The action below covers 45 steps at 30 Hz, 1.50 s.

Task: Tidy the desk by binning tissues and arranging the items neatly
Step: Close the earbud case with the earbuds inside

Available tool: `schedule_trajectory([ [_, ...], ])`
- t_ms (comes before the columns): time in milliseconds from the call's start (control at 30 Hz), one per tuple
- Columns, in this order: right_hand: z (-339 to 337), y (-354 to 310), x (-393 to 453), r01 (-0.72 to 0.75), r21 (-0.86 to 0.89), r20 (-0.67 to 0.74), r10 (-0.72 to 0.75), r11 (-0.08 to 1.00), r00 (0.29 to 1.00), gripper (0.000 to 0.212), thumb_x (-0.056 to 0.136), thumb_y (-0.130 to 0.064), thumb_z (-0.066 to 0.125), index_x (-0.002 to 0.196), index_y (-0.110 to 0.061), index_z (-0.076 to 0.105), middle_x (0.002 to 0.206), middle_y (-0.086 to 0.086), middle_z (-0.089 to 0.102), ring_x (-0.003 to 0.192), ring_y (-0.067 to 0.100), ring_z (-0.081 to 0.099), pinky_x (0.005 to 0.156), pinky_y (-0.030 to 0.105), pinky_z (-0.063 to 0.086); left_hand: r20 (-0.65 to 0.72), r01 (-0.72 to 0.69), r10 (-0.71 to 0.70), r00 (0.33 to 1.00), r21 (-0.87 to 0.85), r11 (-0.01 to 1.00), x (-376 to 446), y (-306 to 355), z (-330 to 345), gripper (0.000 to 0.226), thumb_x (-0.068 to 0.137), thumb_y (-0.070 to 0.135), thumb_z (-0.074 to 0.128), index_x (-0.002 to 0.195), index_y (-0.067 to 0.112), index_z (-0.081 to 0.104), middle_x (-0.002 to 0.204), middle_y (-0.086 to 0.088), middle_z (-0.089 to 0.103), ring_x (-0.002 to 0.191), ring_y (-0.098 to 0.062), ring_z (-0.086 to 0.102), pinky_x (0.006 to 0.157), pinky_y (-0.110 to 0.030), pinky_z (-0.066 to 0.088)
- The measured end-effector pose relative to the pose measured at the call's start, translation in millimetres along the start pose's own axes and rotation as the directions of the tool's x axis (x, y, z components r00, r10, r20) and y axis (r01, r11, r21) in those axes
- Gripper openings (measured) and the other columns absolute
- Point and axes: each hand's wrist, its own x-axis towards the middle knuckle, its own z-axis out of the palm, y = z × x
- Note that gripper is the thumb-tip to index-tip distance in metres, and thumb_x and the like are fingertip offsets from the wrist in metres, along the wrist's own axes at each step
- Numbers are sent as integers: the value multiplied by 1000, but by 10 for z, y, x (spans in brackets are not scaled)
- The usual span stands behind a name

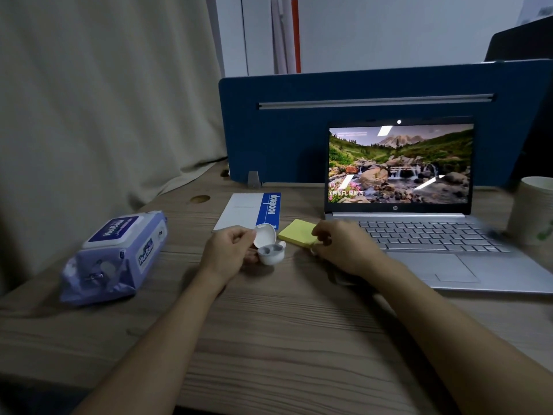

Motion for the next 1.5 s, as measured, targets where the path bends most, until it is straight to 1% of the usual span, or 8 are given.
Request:
schedule_trajectory([
  [233, 41, -11, -10, 101, -207, 90, -84, 973, 992, 26, 95, -32, 54, 117, -26, 64, 117, 4, 62, 112, 26, 49, 92, 47, 46, 18, 4, -4, 1000, -4, 1000, 8, 27, 31, 22, 96, 20, 59, 95, 2, 70, 79, -14, 72, 56, -10, 65, 48, -19, 49],
  [467, 37, -29, -38, 109, -321, 8, -113, 941, 994, 23, 90, -40, 53, 104, -24, 63, 108, 0, 64, 105, 23, 52, 85, 42, 37, 38, -6, 5, 999, 22, 1000, -19, 11, 31, 22, 96, 23, 59, 99, 5, 70, 84, -13, 74, 70, -24, 71, 60, -32, 57],
  [533, -18, -68, -69, 105, -209, -71, -122, 972, 990, 21, 86, -40, 58, 99, -25, 64, 100, -3, 65, 97, 19, 55, 82, 38, 42, 48, -16, 14, 999, 30, 999, -17, 6, 27, 22, 96, 24, 59, 100, 5, 70, 86, -11, 74, 74, -26, 72, 65, -37, 60],
  [600, -71, -116, -116, 125, 55, -107, -119, 991, 987, 13, 84, -33, 64, 93, -24, 64, 90, -8, 66, 85, 11, 58, 76, 33, 48, 68, -25, 22, 997, 38, 999, -16, -11, 37, 21, 95, 23, 60, 101, 6, 70, 88, -10, 74, 74, -25, 72, 65, -35, 59],
  [733, -95, -298, -221, 163, 371, -64, -150, 914, 987, 12, 82, -17, 65, 91, -26, 64, 83, -12, 65, 80, 0, 59, 64, 11, 44, 130, -48, 44, 991, 22, 999, -23, -25, 37, 18, 95, 23, 61, 99, 8, 71, 85, -14, 74, 69, -26, 71, 63, -33, 57],
  [1100, 62, -383, -195, 342, 217, 10, -353, 914, 936, 18, 87, -4, 62, 98, -17, 69, 93, -6, 66, 77, 4, 55, 66, 7, 41, 236, -99, 85, 968, 46, 994, -42, -13, 59, 14, 95, 24, 61, 93, 16, 72, 77, -5, 73, 67, -20, 71, 63, -29, 57],
  [1267, 79, -369, -171, 371, 165, 5, -377, 914, 926, 18, 89, -6, 62, 102, -18, 67, 100, -1, 66, 82, 9, 56, 71, 16, 44, 246, -91, 82, 966, 26, 996, -54, -8, 62, 13, 95, 23, 61, 94, 15, 72, 75, 0, 73, 66, -16, 71, 61, -26, 55],
  [1500, -22, -293, -181, 376, 147, -30, -376, 915, 926, 27, 88, 1, 60, 107, -14, 69, 103, 0, 65, 84, 1, 51, 73, 2, 36, 233, -79, 72, 970, 18, 997, -39, -16, 70, 11, 94, 22, 62, 91, 16, 70, 76, -6, 73, 72, -26, 72, 62, -28, 57],
])
